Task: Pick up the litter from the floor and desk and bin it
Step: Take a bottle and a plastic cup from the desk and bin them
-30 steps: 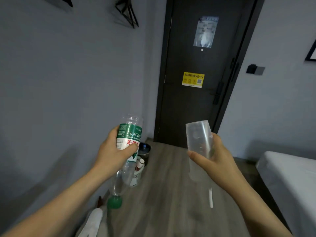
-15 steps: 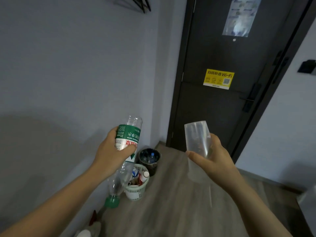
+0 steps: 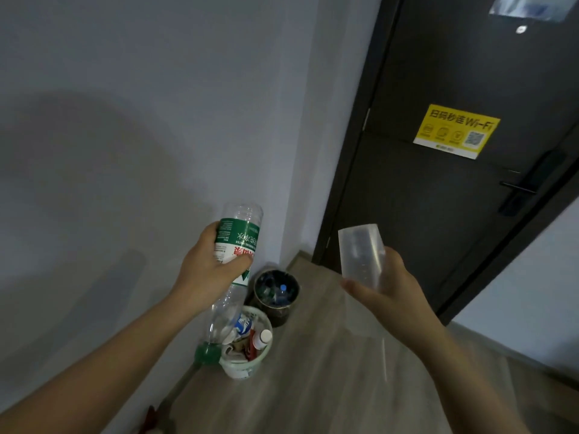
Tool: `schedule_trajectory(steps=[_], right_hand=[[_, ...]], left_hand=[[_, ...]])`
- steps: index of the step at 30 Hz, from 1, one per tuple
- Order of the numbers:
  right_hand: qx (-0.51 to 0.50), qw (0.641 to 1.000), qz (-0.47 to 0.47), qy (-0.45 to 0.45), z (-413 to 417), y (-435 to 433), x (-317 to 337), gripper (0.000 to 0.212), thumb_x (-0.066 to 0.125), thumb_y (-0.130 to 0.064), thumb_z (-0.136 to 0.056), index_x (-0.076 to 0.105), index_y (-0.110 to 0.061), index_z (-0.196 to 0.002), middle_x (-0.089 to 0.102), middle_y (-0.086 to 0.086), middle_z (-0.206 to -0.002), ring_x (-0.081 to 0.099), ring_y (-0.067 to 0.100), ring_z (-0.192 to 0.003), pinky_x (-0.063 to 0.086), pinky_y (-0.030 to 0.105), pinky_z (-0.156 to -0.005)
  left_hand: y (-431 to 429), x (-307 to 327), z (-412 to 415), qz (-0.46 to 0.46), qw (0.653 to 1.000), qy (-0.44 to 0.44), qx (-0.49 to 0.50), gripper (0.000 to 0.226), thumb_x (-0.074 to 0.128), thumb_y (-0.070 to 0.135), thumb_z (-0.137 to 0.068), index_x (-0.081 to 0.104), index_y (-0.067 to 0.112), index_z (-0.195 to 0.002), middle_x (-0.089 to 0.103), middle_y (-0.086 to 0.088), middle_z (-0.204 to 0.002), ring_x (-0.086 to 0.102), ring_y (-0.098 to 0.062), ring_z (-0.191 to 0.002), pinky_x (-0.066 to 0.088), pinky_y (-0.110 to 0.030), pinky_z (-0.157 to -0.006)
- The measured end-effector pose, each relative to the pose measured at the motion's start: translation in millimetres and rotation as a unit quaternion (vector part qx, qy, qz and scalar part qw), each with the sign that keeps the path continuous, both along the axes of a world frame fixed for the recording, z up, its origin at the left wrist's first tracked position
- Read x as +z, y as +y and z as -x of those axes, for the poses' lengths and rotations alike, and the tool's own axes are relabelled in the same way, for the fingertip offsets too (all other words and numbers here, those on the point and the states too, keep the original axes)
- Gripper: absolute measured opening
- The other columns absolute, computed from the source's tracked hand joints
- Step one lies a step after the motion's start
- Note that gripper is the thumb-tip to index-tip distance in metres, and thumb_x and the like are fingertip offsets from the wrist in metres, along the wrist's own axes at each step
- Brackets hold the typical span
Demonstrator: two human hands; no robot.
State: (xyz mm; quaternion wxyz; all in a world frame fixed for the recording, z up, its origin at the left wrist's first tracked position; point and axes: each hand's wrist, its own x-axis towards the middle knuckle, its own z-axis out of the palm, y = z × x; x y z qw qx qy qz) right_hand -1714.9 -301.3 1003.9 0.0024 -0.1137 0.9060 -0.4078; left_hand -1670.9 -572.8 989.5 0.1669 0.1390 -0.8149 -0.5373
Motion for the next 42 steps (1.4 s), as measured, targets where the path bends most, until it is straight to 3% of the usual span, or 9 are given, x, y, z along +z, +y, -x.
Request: schedule_trajectory(steps=[11,15,19,27,30,33,35,38,42], right_hand=[[0.023,0.995,-0.049,-0.084,159,-62,-46,0.082,0.075,-0.041,-0.077,0.029,-0.021,-0.142,0.047,-0.008,-0.110,0.056,0.015,-0.097,0.049,0.023,-0.066],[0.067,0.990,-0.065,-0.106,219,-78,-66,0.083,0.076,-0.042,-0.075,0.031,-0.020,-0.141,0.049,-0.006,-0.112,0.057,0.021,-0.106,0.052,0.037,-0.081],[0.128,0.982,-0.054,-0.132,285,-91,-87,0.071,0.078,-0.038,-0.073,0.039,-0.026,-0.131,0.053,-0.004,-0.112,0.057,0.019,-0.102,0.048,0.033,-0.081],[0.247,0.943,-0.079,-0.209,385,-126,-153,0.068,0.079,-0.036,-0.074,0.042,-0.019,-0.129,0.052,-0.012,-0.098,0.055,0.005,-0.082,0.040,0.016,-0.061],[0.282,0.920,-0.099,-0.254,400,-141,-188,0.084,0.080,-0.035,-0.072,0.034,-0.019,-0.140,0.055,-0.003,-0.120,0.058,0.016,-0.098,0.048,0.029,-0.077],[0.311,0.894,-0.143,-0.290,403,-158,-222,0.094,0.081,-0.031,-0.070,0.026,-0.016,-0.146,0.055,0.007,-0.130,0.058,0.025,-0.106,0.047,0.033,-0.081],[0.319,0.882,-0.162,-0.306,401,-168,-245,0.093,0.080,-0.024,-0.072,0.024,-0.013,-0.146,0.054,0.007,-0.128,0.057,0.023,-0.099,0.046,0.029,-0.076],[0.311,0.872,-0.184,-0.330,395,-179,-279,0.083,0.080,-0.025,-0.074,0.027,-0.011,-0.136,0.048,0.003,-0.115,0.052,0.013,-0.082,0.038,0.018,-0.055],[0.301,0.865,-0.211,-0.342,387,-193,-332,0.070,0.080,-0.031,-0.074,0.036,-0.014,-0.126,0.050,-0.002,-0.103,0.046,-0.004,-0.071,0.033,0.011,-0.048]], left_hand=[[-45,-46,138,-0.015,0.996,-0.082,0.019,0.056,0.070,0.018,-0.083,0.039,0.026,-0.130,0.059,0.012,-0.093,0.059,-0.002,-0.075,0.041,-0.008,-0.052],[-52,-65,172,-0.019,0.992,-0.104,0.063,0.055,0.070,0.018,-0.082,0.038,0.029,-0.126,0.058,0.014,-0.092,0.059,-0.001,-0.076,0.041,-0.011,-0.056],[-49,-87,204,-0.027,0.982,-0.128,0.134,0.055,0.071,0.018,-0.081,0.040,0.026,-0.126,0.058,0.014,-0.090,0.060,-0.002,-0.076,0.044,-0.013,-0.057],[-26,-145,231,-0.047,0.924,-0.205,0.320,0.064,0.073,0.022,-0.079,0.041,0.018,-0.134,0.060,0.008,-0.086,0.059,-0.002,-0.070,0.041,-0.015,-0.053],[-20,-170,225,-0.067,0.896,-0.236,0.369,0.064,0.072,0.023,-0.079,0.040,0.017,-0.134,0.060,0.001,-0.095,0.056,-0.001,-0.071,0.038,-0.014,-0.053],[-17,-198,215,-0.093,0.872,-0.265,0.400,0.066,0.072,0.026,-0.079,0.039,0.016,-0.135,0.060,-0.002,-0.099,0.060,-0.008,-0.074,0.047,-0.021,-0.057],[-19,-219,208,-0.113,0.858,-0.279,0.417,0.066,0.073,0.027,-0.079,0.039,0.017,-0.135,0.061,-0.003,-0.099,0.062,-0.013,-0.076,0.052,-0.027,-0.061],[-21,-253,198,-0.149,0.836,-0.300,0.434,0.064,0.074,0.024,-0.078,0.042,0.015,-0.132,0.061,-0.003,-0.096,0.061,-0.010,-0.074,0.047,-0.022,-0.056],[-22,-309,185,-0.179,0.824,-0.332,0.423,0.061,0.075,0.034,-0.074,0.043,0.020,-0.125,0.062,0.002,-0.092,0.065,-0.017,-0.078,0.058,-0.039,-0.069]])
